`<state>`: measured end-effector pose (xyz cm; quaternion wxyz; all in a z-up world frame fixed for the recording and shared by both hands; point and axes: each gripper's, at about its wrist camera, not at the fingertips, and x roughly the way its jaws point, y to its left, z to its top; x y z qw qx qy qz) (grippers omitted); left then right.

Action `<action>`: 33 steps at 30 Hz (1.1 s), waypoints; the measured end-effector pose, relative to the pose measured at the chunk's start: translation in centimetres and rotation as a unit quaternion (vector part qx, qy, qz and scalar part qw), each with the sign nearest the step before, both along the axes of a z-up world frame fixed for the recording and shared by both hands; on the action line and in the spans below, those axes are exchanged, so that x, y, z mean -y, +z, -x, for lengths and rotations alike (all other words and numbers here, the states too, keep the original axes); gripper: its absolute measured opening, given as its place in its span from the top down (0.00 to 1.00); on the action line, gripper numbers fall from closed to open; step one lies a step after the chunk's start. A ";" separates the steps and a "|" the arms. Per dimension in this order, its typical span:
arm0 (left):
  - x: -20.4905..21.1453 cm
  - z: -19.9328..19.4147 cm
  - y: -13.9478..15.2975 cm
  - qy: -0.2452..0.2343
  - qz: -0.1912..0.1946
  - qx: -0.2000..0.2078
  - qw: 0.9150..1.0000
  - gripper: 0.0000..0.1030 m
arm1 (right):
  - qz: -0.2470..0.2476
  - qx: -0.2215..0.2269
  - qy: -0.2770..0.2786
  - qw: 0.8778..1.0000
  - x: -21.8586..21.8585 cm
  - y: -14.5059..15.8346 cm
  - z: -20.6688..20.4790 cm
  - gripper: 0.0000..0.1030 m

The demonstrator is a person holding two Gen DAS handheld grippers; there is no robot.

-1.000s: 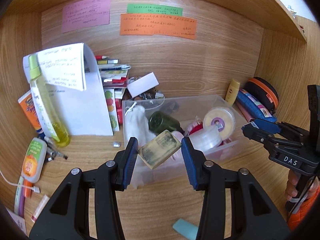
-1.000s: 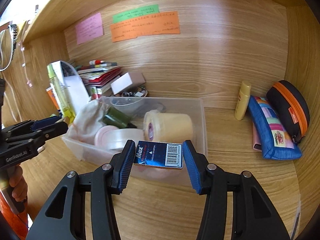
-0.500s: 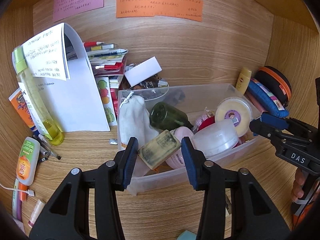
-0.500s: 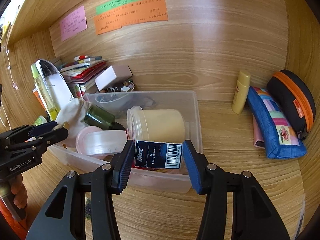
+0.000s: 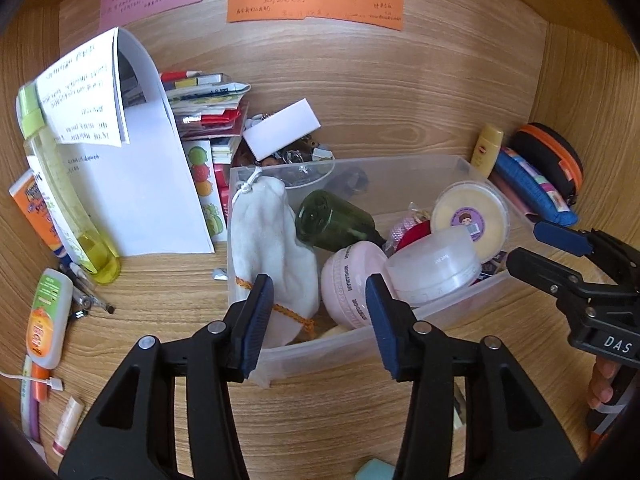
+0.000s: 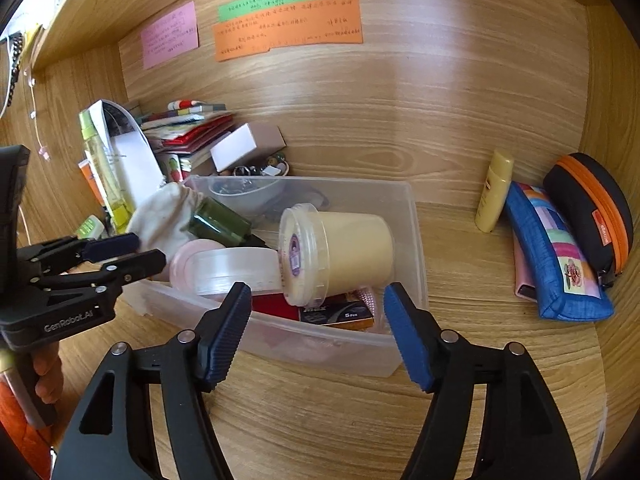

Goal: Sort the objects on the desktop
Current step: 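Open the left tool to drop the eraser while the right tool drops the card into the bin, then move both open tools back toward the mint-green tube and small square block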

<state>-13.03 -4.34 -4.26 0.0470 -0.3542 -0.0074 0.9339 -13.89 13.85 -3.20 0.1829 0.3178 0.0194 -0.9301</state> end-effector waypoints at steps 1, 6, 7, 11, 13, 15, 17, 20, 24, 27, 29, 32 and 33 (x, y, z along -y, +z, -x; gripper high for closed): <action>0.0 -0.2 0.1 -0.001 -0.002 -0.001 1.000 0.54 | 0.004 -0.002 0.001 1.000 -0.1 0.2 -0.2 0.34; -0.1 -1.7 1.5 -0.006 -0.005 -0.024 1.000 0.37 | 0.017 -0.007 0.006 1.000 -0.4 0.9 -1.5 0.19; -0.1 -2.2 1.9 -0.007 -0.005 -0.030 0.999 0.35 | 0.020 -0.006 0.007 1.000 -0.4 0.9 -1.7 0.19; -0.1 -3.7 2.8 -0.017 -0.004 -0.044 0.999 0.25 | 0.025 0.007 0.014 1.000 0.0 0.6 -2.2 0.19; 0.0 -4.6 3.0 -0.022 0.000 -0.049 0.999 0.24 | 0.024 0.015 0.021 0.999 0.3 0.3 -2.4 0.19; 0.1 -5.3 3.0 -0.023 0.006 -0.051 0.998 0.23 | 0.018 0.017 0.024 0.999 0.8 -0.1 -2.9 0.19; 0.4 -6.0 2.7 -0.026 0.009 -0.046 0.999 0.20 | 0.012 0.019 0.031 0.999 1.3 -0.4 -3.3 0.19; 1.0 -6.8 1.9 -0.028 0.011 -0.032 0.999 0.18 | 0.004 0.029 0.040 0.999 2.0 -1.2 -3.6 0.19; 1.5 -7.6 0.3 -0.024 0.020 -0.009 0.999 0.18 | -0.006 0.054 0.051 0.997 3.0 -2.8 -3.9 0.19; 1.9 -8.2 -1.0 -0.023 0.020 0.011 0.999 0.18 | -0.012 0.073 0.060 0.996 3.8 -3.9 -4.1 0.19; 2.3 -8.5 -1.9 -0.019 0.021 0.026 0.999 0.18 | -0.015 0.083 0.065 0.994 4.4 -4.6 -4.2 0.19; 3.0 -9.1 -3.0 -0.017 0.014 0.044 0.999 0.18 | -0.020 0.098 0.074 0.992 5.2 -5.3 -4.2 0.19; 3.1 -9.3 -3.2 -0.017 0.011 0.048 0.999 0.18 | -0.025 0.102 0.076 0.992 5.6 -5.6 -4.3 0.19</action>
